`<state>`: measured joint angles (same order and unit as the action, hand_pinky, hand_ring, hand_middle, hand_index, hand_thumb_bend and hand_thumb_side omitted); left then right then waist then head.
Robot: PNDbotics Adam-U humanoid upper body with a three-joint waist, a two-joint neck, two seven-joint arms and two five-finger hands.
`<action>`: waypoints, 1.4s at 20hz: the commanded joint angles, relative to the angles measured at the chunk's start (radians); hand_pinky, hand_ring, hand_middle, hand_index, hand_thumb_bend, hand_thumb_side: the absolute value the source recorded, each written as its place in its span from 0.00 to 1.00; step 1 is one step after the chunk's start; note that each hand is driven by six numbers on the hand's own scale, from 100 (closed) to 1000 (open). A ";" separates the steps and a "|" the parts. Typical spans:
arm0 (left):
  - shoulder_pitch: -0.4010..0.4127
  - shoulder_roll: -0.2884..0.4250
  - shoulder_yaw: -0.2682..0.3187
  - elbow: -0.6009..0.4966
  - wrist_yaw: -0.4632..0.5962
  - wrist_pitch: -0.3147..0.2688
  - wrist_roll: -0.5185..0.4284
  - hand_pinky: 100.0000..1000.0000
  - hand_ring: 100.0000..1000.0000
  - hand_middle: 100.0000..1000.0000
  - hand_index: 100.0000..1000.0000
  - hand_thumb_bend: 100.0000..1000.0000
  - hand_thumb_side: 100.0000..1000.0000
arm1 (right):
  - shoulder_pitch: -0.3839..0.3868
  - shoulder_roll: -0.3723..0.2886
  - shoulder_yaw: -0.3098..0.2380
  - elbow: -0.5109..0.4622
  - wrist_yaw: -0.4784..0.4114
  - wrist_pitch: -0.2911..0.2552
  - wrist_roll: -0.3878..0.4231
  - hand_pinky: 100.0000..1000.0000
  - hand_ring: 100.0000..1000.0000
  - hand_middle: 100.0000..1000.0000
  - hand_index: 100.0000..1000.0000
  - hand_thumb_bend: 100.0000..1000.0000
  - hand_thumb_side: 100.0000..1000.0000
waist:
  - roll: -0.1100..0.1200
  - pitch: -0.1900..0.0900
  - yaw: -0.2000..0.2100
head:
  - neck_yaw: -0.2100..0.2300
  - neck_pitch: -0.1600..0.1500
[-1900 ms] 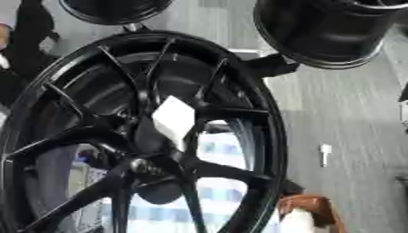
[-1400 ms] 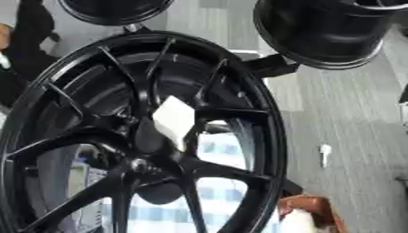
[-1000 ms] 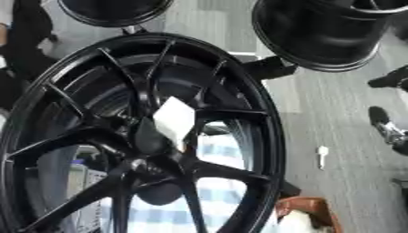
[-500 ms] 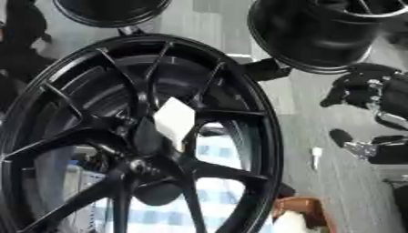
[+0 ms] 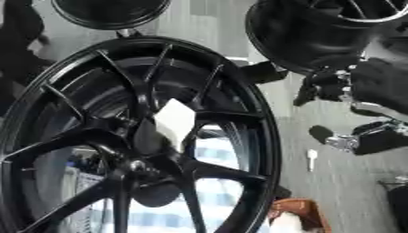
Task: Pull the pin out of the wheel hub.
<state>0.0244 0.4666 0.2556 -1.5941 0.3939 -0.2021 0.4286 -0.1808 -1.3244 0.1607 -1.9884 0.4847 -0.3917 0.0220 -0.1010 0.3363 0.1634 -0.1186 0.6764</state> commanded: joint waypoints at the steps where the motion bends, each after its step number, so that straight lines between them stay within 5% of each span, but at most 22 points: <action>1: -0.008 0.043 -0.001 -0.006 0.001 0.001 -0.007 0.88 0.67 0.58 0.79 0.00 0.84 | -0.052 -0.042 0.007 -0.012 -0.070 -0.015 0.023 0.90 0.75 0.66 0.77 0.02 0.24 | 0.002 -0.022 0.004 | -0.010 -0.001; 6: -0.016 0.048 -0.010 -0.003 0.003 0.006 -0.015 0.88 0.67 0.58 0.79 0.00 0.84 | -0.160 -0.022 0.062 -0.012 -0.181 -0.032 0.111 0.88 0.73 0.67 0.79 0.01 0.28 | -0.002 -0.027 0.016 | -0.022 -0.001; 16: -0.034 0.055 -0.023 0.002 0.005 0.014 -0.025 0.88 0.67 0.58 0.79 0.00 0.84 | -0.343 0.058 0.166 -0.012 -0.275 -0.062 0.340 0.87 0.76 0.70 0.83 0.18 0.26 | -0.015 -0.026 0.047 | -0.057 -0.010; 28: -0.052 0.057 -0.036 0.013 0.002 0.023 -0.036 0.88 0.67 0.58 0.78 0.00 0.85 | -0.484 0.156 0.235 -0.012 -0.353 0.008 0.464 0.86 0.79 0.78 0.85 0.16 0.19 | -0.030 -0.021 0.068 | -0.072 -0.007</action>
<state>-0.0200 0.4844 0.2183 -1.5753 0.3954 -0.1762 0.3970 -0.6507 -1.1556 0.4036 -1.9887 0.1466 -0.3908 0.4768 -0.1381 0.3289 0.2304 -0.1873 0.6757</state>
